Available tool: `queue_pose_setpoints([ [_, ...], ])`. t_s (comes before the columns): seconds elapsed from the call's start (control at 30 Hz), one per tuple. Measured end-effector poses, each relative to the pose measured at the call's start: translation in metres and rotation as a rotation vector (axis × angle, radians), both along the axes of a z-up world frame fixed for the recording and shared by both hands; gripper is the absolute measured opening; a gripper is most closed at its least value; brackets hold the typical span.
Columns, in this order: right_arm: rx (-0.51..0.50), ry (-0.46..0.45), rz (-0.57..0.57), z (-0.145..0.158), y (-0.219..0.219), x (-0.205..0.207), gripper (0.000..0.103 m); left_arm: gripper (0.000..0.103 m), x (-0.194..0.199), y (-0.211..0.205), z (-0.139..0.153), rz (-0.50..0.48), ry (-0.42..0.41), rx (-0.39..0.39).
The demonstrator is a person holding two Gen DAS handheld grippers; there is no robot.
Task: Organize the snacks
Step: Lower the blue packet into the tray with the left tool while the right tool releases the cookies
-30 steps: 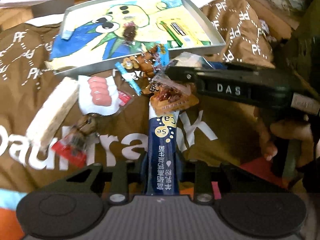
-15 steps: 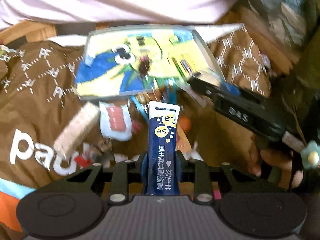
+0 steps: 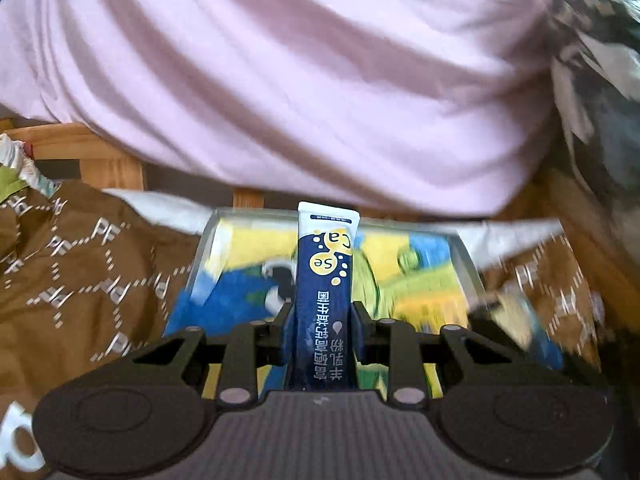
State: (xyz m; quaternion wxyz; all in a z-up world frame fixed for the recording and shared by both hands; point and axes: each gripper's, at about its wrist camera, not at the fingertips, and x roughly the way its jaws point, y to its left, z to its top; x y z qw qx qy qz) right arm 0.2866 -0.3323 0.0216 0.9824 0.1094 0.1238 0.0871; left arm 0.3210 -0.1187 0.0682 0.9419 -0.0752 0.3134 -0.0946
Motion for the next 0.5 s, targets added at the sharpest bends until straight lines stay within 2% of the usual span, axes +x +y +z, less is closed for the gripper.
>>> queue_pose_setpoints([
  [0.2, 0.01, 0.107, 0.006, -0.027, -0.001, 0.035, 0.051, 0.032, 0.041, -0.016, -0.029, 0.029, -0.033, 0.001],
  [0.33, 0.018, 0.199, 0.021, -0.043, -0.002, 0.053, 0.051, 0.032, 0.06, -0.02, -0.057, 0.063, 0.005, -0.018],
  [0.5, 0.002, 0.247, 0.028, -0.054, 0.001, 0.062, 0.051, 0.032, 0.073, -0.013, -0.08, 0.109, 0.028, -0.029],
])
